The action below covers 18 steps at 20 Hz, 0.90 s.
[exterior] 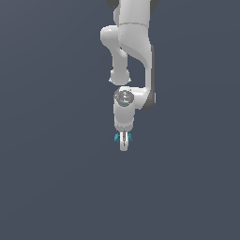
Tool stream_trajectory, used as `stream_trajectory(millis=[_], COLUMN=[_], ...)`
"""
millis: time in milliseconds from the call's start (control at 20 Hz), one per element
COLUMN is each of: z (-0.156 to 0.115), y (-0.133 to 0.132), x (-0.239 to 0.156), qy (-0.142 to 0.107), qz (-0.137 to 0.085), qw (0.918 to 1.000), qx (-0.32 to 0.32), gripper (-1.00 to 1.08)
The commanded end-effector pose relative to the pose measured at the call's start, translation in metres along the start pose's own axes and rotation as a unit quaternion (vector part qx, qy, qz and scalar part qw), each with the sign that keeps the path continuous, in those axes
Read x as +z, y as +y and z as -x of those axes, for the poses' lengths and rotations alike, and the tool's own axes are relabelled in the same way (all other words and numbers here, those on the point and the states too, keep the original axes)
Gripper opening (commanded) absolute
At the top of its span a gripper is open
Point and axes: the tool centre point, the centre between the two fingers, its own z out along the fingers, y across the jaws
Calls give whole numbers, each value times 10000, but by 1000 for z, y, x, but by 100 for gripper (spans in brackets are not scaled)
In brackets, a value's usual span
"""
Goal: Pick up the object and move it to a goal position.
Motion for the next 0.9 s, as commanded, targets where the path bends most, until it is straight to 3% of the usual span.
stream_trajectory(millis=[0,400,850], z=[0,-29,-122], y=[0,-1,-7], x=[0,-15,-63], qy=[0,0,-2], qz=[0,0,3], qw=[10000,10000,10000], qx=[0,0,3], gripper=[-100,-100,-100])
